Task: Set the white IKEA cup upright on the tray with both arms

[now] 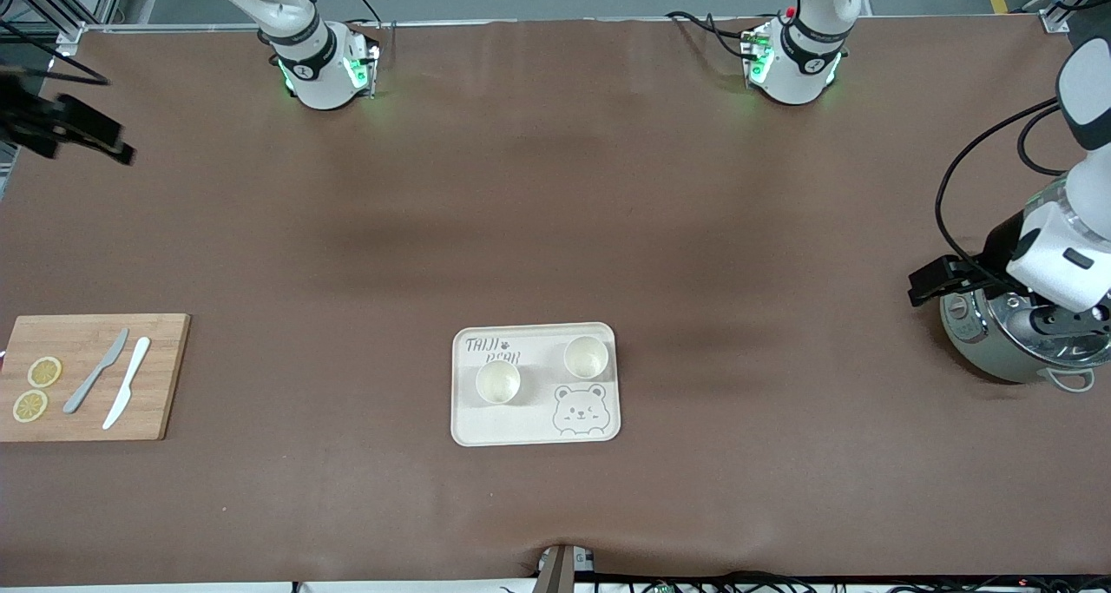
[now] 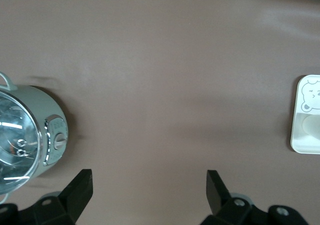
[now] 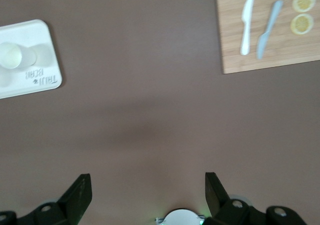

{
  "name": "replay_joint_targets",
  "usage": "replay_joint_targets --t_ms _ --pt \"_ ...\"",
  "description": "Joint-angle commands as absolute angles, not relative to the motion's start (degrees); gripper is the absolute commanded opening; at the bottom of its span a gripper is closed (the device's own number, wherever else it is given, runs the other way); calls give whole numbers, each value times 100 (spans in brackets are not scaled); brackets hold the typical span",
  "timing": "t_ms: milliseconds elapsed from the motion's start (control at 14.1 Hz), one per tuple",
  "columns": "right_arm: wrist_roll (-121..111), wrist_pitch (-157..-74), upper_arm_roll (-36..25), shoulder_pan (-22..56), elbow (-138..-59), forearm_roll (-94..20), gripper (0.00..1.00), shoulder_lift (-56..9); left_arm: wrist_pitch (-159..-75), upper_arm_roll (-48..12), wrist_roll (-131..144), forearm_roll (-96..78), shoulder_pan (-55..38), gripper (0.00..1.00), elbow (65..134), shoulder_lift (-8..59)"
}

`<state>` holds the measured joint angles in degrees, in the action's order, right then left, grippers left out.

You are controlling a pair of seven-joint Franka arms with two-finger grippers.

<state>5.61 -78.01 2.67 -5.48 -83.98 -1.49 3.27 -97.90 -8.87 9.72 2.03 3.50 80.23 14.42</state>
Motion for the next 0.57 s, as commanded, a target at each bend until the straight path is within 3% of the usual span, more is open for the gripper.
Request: replay_joint_targets --t_ms 0,213,497 --pt "449 -8216 378 -685 -8648 306 100 475 -9782 -923 494 97 536 100 8200 1222" --pt "-121 -8735 369 -984 -8998 194 100 448 -9773 -888 440 237 554 100 8156 1187" --pt "-220 -8754 343 -1046 -9193 -193 100 492 -9765 -914 448 229 571 100 8007 1204"
